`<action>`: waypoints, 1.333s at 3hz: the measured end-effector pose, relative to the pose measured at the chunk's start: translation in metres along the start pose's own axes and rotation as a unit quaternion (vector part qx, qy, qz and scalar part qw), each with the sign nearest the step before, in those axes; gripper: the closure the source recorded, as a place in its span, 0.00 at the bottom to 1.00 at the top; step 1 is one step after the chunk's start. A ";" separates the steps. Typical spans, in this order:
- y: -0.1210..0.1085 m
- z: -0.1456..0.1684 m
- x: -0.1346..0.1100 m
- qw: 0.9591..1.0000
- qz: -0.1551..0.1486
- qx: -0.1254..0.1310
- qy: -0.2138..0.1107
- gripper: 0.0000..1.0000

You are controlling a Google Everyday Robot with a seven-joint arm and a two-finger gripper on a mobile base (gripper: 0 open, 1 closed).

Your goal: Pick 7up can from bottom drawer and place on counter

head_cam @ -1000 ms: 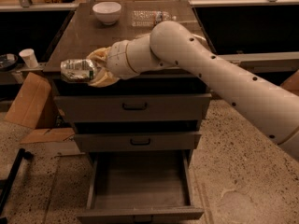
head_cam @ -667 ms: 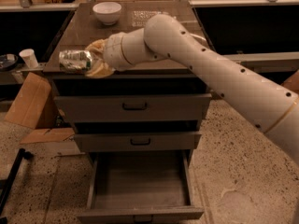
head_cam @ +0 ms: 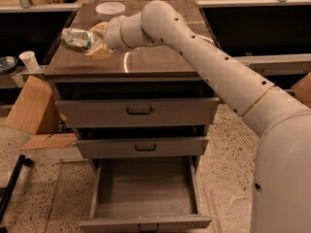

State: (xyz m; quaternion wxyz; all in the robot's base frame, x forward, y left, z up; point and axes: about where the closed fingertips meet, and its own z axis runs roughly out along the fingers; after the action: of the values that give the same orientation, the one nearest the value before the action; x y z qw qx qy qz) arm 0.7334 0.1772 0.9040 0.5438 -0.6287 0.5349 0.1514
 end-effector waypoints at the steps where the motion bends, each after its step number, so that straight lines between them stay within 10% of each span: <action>1: -0.013 0.016 0.020 0.999 0.044 0.010 -0.005 1.00; 4: -0.029 0.041 0.057 0.994 0.110 0.006 -0.002 0.34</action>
Offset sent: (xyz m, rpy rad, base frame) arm 0.0673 -0.0034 -0.0414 0.1193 0.1828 -0.1014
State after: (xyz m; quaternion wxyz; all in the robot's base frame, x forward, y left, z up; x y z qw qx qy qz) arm 0.7954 0.1783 0.8603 0.5290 -0.5624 0.6003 0.2086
